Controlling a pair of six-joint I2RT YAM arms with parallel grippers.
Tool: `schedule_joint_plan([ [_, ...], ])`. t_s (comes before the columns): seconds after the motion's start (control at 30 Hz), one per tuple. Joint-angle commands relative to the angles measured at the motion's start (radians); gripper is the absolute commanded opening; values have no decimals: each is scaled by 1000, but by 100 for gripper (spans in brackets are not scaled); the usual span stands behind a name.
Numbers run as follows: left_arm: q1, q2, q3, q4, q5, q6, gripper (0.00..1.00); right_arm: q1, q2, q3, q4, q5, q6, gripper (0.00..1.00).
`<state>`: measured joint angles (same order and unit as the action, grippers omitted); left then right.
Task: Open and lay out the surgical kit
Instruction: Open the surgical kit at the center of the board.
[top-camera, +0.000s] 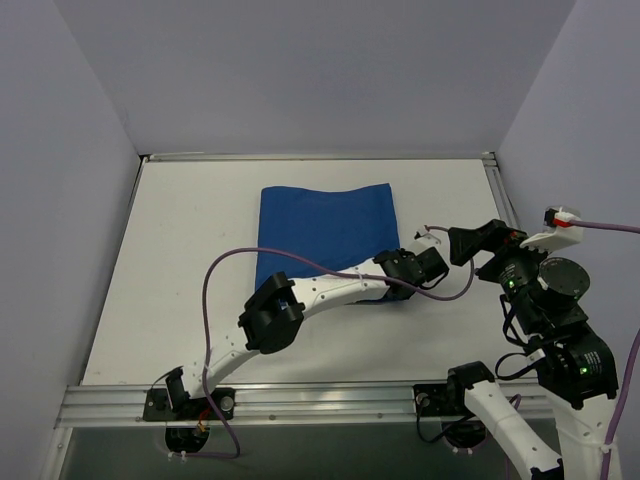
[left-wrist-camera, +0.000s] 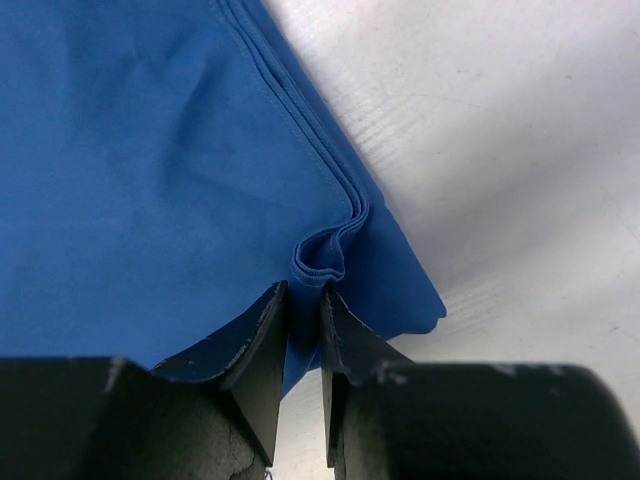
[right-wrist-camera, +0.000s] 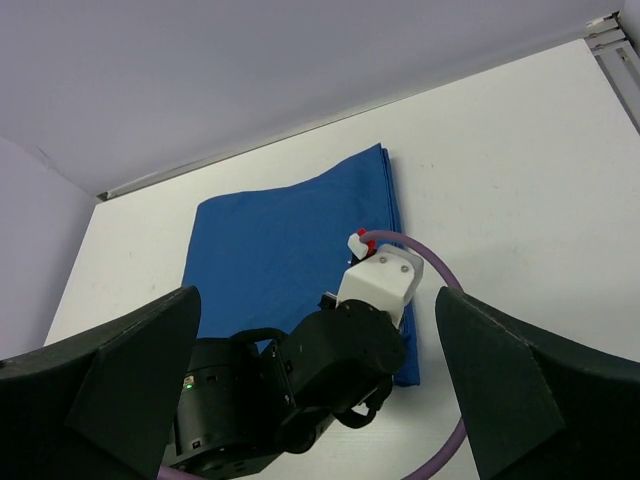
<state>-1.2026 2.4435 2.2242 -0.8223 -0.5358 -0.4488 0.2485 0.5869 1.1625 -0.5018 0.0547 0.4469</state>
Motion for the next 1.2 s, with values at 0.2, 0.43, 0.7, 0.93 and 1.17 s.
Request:
schedule_joint_plan([
  [0.2,6,-61,-26,77,36,-10,35,2,-2,-18,9,-7,6,99],
  [0.43,6,-38,-24,80,50,-7,40,2,-6,-30,9,-15,9,99],
  [0.7,14,-17,-17,80,34,10,25,2,-9,-30,6,-15,7,99],
  [0.93,34,-54,-29,61,4,10,2,2,-13,-24,3,-9,6,99],
  [1.17,124,-196,-110,46,-62,16,2,2,-6,11,5,7,-14,99],
])
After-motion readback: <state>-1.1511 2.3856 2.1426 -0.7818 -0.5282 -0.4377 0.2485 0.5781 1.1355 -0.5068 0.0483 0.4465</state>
